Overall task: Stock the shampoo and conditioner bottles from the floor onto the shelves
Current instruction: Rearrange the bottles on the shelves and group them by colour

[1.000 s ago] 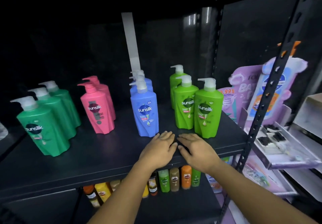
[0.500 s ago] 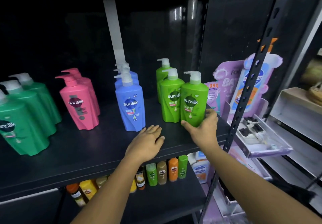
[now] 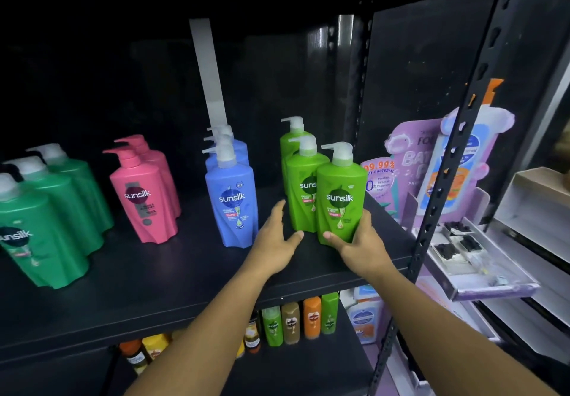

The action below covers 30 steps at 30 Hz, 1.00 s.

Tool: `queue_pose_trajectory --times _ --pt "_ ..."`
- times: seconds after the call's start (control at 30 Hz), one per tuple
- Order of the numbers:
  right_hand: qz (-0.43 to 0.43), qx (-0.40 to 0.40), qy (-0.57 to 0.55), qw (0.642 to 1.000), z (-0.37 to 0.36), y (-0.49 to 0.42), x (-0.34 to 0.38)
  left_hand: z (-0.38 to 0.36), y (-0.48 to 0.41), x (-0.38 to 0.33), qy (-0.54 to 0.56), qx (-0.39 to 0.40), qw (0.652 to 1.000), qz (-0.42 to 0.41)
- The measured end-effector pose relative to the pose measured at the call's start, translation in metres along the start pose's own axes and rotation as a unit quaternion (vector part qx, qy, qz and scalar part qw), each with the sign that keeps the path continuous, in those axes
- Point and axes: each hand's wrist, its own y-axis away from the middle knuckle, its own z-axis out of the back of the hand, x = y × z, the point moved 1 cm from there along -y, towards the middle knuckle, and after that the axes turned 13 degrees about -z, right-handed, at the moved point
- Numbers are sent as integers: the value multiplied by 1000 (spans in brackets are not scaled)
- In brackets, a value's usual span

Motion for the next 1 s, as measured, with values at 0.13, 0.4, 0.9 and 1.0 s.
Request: queue_pose_trajectory --times 0.13,0.4,0.9,1.0 --pt "-1 35 -10 999 4 -5 -3 -12 -33 4 42 -33 998 -15" --pt "51 -7 47 998 5 -9 -2 -17 -68 23 35 -63 997 -27" --pt "50 40 0 998 11 -9 0 -20 -98 26 11 -97 995 8" --pt "55 39 -2 998 11 -8 0 -20 -99 26 15 -98 995 15"
